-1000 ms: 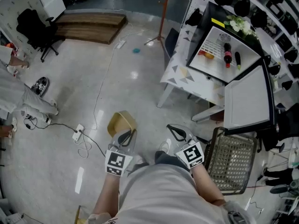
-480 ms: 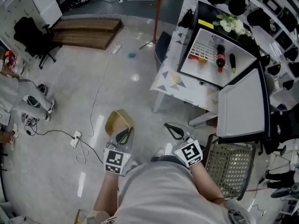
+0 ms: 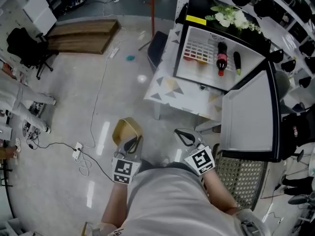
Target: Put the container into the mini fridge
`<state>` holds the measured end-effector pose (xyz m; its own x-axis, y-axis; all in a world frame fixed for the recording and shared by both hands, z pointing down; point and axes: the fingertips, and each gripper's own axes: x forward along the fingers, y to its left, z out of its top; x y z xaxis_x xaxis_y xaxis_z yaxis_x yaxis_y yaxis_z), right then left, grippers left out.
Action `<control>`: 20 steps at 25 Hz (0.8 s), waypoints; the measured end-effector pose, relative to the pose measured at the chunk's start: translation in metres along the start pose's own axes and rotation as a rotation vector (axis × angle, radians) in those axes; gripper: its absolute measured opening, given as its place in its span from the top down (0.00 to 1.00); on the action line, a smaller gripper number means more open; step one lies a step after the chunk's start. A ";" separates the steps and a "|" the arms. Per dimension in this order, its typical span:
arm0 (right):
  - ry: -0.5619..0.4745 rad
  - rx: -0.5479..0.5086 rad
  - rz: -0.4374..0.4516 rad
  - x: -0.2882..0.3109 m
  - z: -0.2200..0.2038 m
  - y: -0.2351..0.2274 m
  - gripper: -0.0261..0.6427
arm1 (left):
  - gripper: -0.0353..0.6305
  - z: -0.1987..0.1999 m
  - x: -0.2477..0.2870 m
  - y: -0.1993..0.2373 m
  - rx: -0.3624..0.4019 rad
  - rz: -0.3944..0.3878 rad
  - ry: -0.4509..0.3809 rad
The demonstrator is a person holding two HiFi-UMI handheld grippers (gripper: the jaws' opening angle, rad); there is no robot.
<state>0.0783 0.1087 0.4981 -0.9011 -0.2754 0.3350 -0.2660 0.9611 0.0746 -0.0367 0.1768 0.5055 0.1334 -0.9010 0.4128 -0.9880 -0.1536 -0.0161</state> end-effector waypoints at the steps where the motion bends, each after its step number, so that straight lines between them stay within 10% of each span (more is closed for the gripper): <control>1: 0.002 0.008 -0.001 0.002 -0.002 -0.004 0.95 | 0.92 -0.001 0.005 0.001 0.006 -0.003 0.007; 20: 0.032 0.034 -0.095 0.164 0.056 -0.057 0.95 | 0.92 0.035 0.090 0.173 0.059 -0.121 0.016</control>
<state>-0.0732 0.0079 0.4962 -0.8599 -0.3642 0.3577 -0.3618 0.9291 0.0761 -0.1924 0.0549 0.5081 0.2494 -0.8682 0.4290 -0.9584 -0.2847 -0.0189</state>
